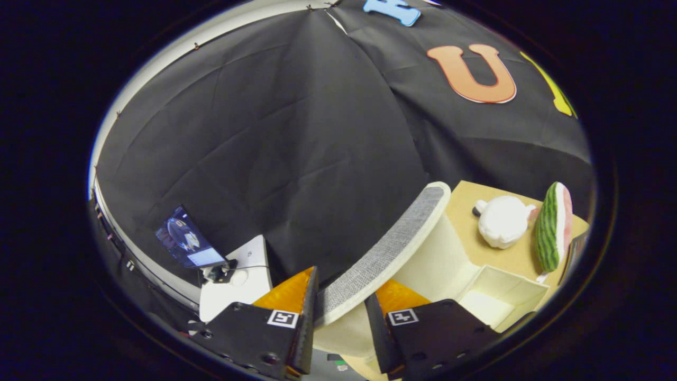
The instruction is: Open the storage box then place both shoes into the box .Put the left shoe in first, then the right shoe, with the right side of both shoes facing outward in a uniform manner.
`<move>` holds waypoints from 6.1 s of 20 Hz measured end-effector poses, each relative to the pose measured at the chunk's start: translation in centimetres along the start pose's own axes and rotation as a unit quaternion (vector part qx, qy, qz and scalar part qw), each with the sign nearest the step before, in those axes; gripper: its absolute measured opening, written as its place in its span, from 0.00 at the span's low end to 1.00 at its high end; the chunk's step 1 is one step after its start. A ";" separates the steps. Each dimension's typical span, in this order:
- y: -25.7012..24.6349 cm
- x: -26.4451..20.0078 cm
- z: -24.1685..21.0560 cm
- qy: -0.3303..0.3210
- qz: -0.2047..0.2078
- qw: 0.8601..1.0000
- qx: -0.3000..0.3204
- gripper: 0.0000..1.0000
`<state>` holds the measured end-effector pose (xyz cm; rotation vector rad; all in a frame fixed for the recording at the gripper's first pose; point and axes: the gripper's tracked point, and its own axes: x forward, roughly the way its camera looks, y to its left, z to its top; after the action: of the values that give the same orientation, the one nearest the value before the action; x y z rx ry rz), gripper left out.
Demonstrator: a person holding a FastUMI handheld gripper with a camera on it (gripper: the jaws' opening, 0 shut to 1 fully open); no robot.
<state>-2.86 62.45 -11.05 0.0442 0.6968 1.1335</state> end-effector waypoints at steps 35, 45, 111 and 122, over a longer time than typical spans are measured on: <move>-27.8 -47.9 -22.2 -0.122 -0.431 0.884 0.135 0.95; -33.9 -41.2 -30.6 -0.052 -0.406 0.888 0.211 0.96; -17.5 -4.4 -17.3 0.019 -0.311 0.851 0.424 0.01; -17.3 -7.4 -14.3 -0.010 -0.291 0.890 0.349 0.76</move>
<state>1.81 44.12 -25.19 0.4300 0.9895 0.2652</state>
